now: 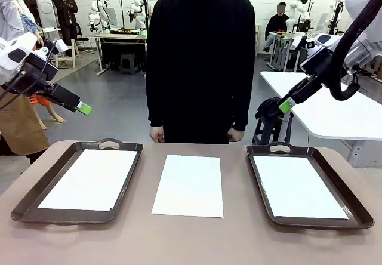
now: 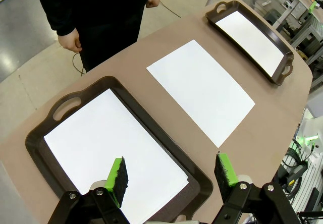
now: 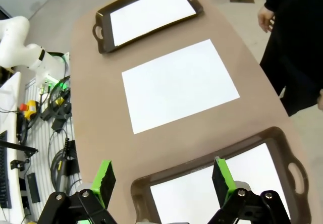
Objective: Sort the A4 documents.
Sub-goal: Receive the A4 Paper.
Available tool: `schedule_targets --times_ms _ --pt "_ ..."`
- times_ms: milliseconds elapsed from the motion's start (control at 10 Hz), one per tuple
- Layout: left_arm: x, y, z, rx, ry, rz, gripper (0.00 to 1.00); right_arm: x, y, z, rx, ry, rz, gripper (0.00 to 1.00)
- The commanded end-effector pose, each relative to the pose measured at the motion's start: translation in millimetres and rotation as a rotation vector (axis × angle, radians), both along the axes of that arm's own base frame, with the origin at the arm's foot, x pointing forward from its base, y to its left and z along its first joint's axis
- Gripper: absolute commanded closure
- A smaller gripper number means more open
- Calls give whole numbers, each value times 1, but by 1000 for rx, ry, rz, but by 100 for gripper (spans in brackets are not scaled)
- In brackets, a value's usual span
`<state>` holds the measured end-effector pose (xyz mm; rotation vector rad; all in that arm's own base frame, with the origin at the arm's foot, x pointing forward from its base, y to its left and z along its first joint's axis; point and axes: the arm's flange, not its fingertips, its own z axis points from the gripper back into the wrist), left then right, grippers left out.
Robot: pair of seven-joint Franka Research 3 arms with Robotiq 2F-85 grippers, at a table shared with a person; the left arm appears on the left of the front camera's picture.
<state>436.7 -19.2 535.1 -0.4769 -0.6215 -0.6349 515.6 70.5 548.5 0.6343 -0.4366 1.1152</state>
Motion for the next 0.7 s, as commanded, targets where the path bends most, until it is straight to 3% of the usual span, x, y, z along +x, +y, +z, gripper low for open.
schedule_targets --times_ms 0,600 --pt "-1 1 1 -8 -1 -10 10 -9 0 -2 -14 -2 -28 0" --pt "-1 1 1 -8 -1 -10 10 -4 -2 -1 -1 -2 -9 0"
